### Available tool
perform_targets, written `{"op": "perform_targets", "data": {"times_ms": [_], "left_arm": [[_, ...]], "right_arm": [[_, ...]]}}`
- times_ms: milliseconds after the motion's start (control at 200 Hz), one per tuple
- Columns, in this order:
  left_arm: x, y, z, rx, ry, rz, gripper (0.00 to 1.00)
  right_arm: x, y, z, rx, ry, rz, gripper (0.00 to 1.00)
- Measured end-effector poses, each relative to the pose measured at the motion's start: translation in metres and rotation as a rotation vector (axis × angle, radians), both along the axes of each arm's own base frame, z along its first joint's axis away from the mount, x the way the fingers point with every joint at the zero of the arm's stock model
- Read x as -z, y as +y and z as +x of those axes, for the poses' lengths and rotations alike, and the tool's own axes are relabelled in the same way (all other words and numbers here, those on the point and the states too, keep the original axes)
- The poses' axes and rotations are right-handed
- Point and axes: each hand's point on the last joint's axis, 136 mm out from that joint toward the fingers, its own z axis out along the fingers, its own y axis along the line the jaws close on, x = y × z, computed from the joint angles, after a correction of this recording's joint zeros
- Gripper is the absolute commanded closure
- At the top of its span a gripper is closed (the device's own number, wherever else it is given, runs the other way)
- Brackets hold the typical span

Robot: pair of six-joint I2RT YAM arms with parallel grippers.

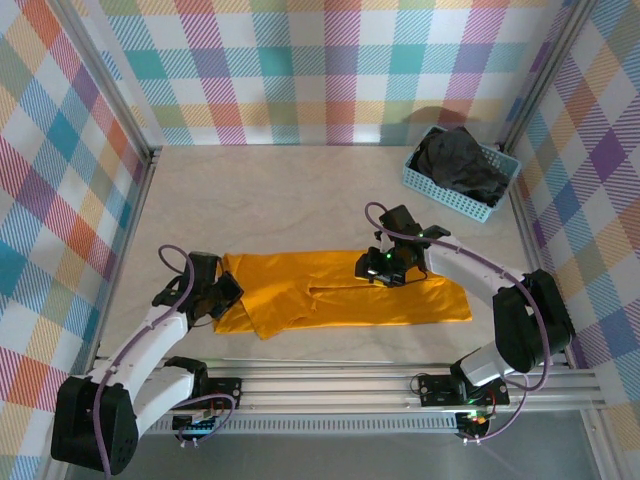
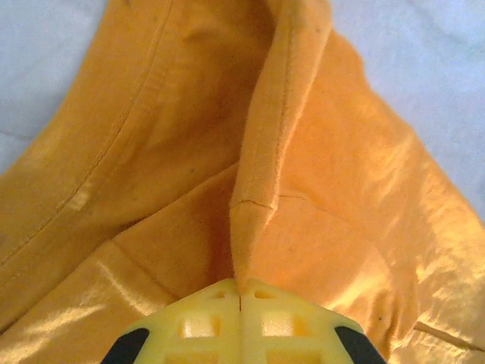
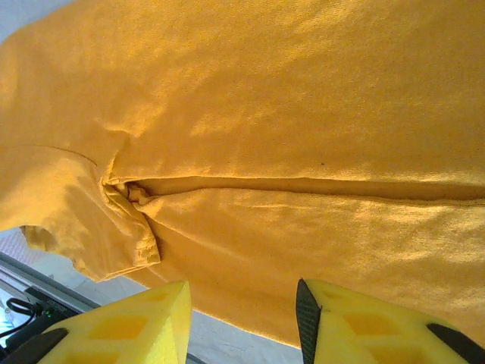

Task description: Fold and stack the t-shirts

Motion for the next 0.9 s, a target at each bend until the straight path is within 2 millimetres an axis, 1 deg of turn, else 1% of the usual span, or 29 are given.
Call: {"op": "perform_targets", "data": {"times_ms": [60, 170, 310, 610, 900], "left_arm": [[0.004, 0.0, -0.004, -0.001, 0.02, -0.002, 1.0], [0.005, 0.0, -0.006, -0.009, 0.032, -0.007, 1.0], [0.0, 0.0, -0.006, -0.019, 0.05, -0.009, 1.0], [-0.022, 0.001, 0.011, -0.042, 0.09, 0.018, 1.0], [-0.021, 0.007, 0.027, -0.04, 0.175, 0.1, 1.0]], "right_arm": [[0.0, 0.0, 0.0, 0.0, 0.0, 0.0, 0.58], [0.001, 0.0, 0.001, 0.0, 0.004, -0.002, 0.58], [0.003, 0.001, 0.001, 0.0, 0.008, -0.005, 0.59], [0.004, 0.0, 0.001, 0.001, 0.011, -0.01, 0.59], [0.003, 0.0, 0.002, 0.001, 0.009, -0.01, 0.59]]}}
